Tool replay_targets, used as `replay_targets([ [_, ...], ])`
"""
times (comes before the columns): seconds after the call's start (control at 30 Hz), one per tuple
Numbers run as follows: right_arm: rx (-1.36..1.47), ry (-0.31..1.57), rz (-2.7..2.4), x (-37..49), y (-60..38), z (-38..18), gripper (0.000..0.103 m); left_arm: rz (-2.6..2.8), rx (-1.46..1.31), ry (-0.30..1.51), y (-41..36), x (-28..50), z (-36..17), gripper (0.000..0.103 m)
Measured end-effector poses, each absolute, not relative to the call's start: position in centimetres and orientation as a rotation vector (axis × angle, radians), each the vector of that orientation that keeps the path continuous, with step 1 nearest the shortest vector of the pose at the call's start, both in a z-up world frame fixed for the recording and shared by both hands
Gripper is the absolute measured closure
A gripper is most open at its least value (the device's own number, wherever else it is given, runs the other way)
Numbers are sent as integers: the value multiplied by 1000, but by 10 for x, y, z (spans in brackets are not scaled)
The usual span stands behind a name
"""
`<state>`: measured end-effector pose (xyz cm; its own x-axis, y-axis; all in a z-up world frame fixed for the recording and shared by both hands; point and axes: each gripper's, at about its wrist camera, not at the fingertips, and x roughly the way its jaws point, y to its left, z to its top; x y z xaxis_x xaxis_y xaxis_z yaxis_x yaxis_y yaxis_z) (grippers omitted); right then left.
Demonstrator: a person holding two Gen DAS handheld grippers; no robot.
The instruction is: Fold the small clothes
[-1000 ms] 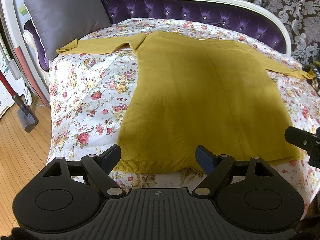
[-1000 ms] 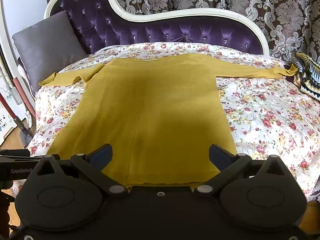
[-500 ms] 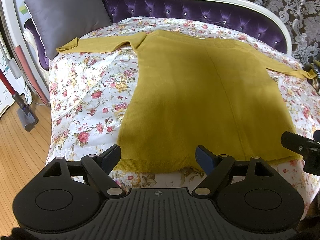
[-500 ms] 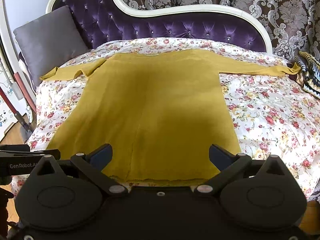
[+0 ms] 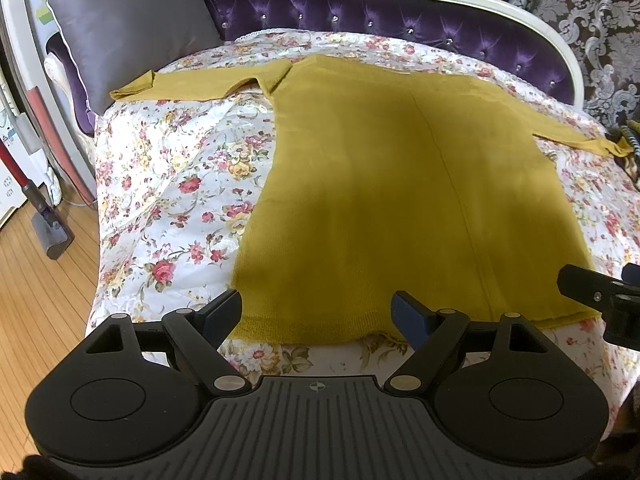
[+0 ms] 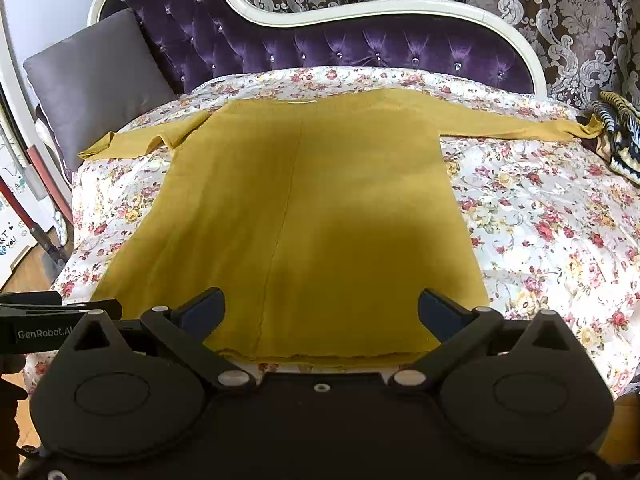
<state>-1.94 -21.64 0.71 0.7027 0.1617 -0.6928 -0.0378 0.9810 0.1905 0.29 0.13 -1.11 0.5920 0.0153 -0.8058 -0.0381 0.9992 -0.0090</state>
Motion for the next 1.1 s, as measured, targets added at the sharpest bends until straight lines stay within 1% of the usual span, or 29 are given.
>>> replay_targets([
  [0.3,190,816,123,-12,-216,0,1,7,-59,931,3,8,-13,23],
  [0.47,242,844,132,-3,-220,-6,1,-44,-105,969,8,16,-22,23],
  [0.53,238,853,128,3,-221,-8,1,-58,-123,974,11,19,-25,24],
  [0.6,226,862,123,10,-222,-10,1,-67,-138,965,14,21,-26,27],
  [0.97,191,870,132,94,-223,-9,1,-33,-185,934,55,80,-19,28],
  [1.1,200,848,135,129,-227,-8,1,7,-159,886,77,110,-16,28],
])
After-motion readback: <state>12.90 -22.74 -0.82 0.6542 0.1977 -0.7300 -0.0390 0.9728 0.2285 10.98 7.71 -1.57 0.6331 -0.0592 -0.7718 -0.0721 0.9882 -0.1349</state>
